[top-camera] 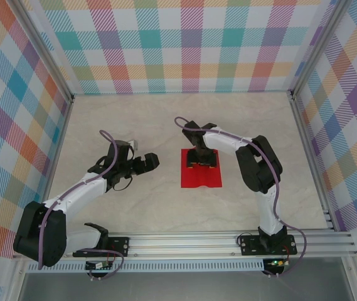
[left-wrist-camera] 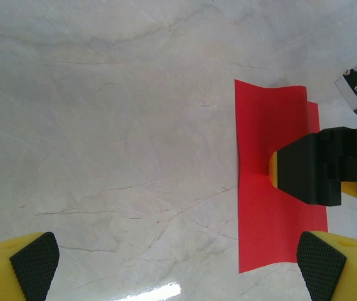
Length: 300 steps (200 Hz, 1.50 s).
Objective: Fold a paper plane with a square sheet of paper (pick it up from the middle)
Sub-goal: Fold the square sheet of paper in half at the center of the table.
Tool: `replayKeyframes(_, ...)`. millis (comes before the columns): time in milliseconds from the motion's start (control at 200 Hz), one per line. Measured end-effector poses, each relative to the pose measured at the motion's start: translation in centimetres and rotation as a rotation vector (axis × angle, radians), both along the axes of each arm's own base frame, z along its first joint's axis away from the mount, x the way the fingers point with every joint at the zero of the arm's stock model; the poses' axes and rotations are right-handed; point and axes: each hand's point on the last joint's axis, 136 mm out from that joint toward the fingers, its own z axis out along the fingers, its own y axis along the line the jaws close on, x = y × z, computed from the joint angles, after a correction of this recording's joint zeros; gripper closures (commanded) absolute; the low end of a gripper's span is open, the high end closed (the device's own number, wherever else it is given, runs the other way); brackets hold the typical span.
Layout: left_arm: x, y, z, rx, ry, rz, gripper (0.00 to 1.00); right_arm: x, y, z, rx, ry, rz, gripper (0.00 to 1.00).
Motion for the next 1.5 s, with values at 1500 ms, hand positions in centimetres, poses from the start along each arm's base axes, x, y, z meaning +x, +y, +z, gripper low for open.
replayKeyframes(1500,-1.7,-5.1,-0.2,-0.058,0.067,-0.183,0.00,-1.5,1.0,1.5,0.620,0.052,-0.197,0.50)
